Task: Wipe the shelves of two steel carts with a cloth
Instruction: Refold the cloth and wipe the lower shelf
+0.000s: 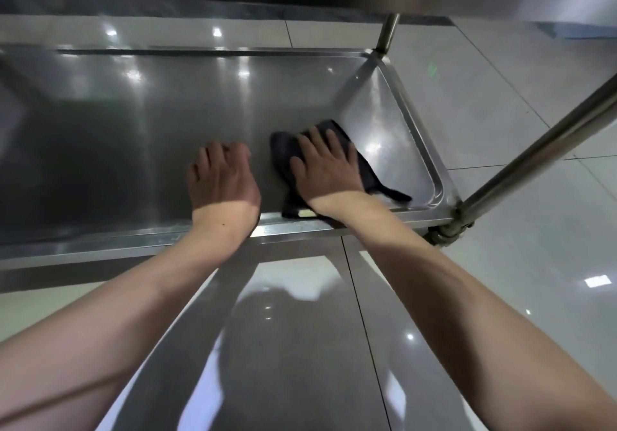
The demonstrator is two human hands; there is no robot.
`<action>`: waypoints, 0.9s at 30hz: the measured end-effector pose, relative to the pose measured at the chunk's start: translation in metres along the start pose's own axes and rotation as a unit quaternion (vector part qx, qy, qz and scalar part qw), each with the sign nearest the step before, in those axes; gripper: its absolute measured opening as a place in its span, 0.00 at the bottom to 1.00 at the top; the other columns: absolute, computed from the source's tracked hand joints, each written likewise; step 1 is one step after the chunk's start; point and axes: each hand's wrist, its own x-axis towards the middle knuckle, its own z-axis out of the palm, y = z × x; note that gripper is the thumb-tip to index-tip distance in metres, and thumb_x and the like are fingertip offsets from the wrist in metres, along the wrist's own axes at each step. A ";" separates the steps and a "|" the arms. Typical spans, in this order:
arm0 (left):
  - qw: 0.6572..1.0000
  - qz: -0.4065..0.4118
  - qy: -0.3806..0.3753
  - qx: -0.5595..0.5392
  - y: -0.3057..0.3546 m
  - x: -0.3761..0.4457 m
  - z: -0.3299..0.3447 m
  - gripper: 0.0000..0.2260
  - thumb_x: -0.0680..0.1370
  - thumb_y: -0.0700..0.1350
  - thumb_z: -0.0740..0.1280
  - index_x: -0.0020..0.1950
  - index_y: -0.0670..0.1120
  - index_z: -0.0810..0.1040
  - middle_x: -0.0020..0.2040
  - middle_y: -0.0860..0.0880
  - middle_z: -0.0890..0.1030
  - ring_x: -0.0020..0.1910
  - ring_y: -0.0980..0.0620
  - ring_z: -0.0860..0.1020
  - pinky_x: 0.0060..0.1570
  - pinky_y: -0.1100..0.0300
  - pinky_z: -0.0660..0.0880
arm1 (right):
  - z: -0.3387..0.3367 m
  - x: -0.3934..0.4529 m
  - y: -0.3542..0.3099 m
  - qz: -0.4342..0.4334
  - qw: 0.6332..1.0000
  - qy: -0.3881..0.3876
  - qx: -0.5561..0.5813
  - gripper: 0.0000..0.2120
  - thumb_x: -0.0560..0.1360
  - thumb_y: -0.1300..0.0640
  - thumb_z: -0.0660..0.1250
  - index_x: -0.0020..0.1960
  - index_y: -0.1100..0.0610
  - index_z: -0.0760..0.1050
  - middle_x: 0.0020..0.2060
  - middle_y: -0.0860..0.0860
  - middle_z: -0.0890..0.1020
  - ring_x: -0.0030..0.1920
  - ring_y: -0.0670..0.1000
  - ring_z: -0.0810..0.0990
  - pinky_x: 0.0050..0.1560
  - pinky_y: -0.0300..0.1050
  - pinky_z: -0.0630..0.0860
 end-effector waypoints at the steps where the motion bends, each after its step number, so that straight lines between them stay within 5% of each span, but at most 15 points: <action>1: 1.000 0.001 -0.003 0.000 -0.001 0.000 0.000 0.16 0.74 0.36 0.59 0.59 0.48 0.75 0.55 0.39 0.73 0.56 0.37 0.69 0.53 0.46 0.65 | -0.001 0.018 -0.007 -0.024 1.000 -0.012 0.010 0.26 0.86 0.44 0.51 0.83 0.49 0.59 0.84 0.49 0.56 0.84 0.56 0.50 0.81 0.65 0.44; 10: 1.000 0.019 -0.018 0.013 0.003 -0.003 -0.006 0.18 0.70 0.33 0.63 0.57 0.47 0.74 0.55 0.39 0.72 0.56 0.38 0.68 0.53 0.46 0.66 | -0.031 0.133 0.057 0.048 0.998 0.010 0.027 0.26 0.82 0.44 0.48 0.75 0.49 0.68 0.77 0.49 0.67 0.81 0.53 0.58 0.79 0.66 0.49; 17: 0.999 0.023 -0.027 0.003 0.007 -0.002 -0.005 0.16 0.72 0.35 0.61 0.56 0.49 0.74 0.55 0.41 0.72 0.56 0.39 0.68 0.52 0.48 0.64 | -0.041 0.074 0.111 0.097 0.994 0.041 0.028 0.27 0.83 0.45 0.49 0.80 0.50 0.63 0.81 0.50 0.63 0.82 0.55 0.56 0.80 0.67 0.48; 27: 0.999 0.016 -0.027 0.005 0.007 -0.003 -0.002 0.17 0.73 0.34 0.61 0.58 0.49 0.75 0.56 0.41 0.72 0.56 0.39 0.68 0.55 0.47 0.65 | -0.033 0.015 0.095 0.128 0.991 0.029 0.020 0.29 0.85 0.45 0.47 0.85 0.50 0.54 0.85 0.50 0.53 0.85 0.56 0.47 0.82 0.64 0.41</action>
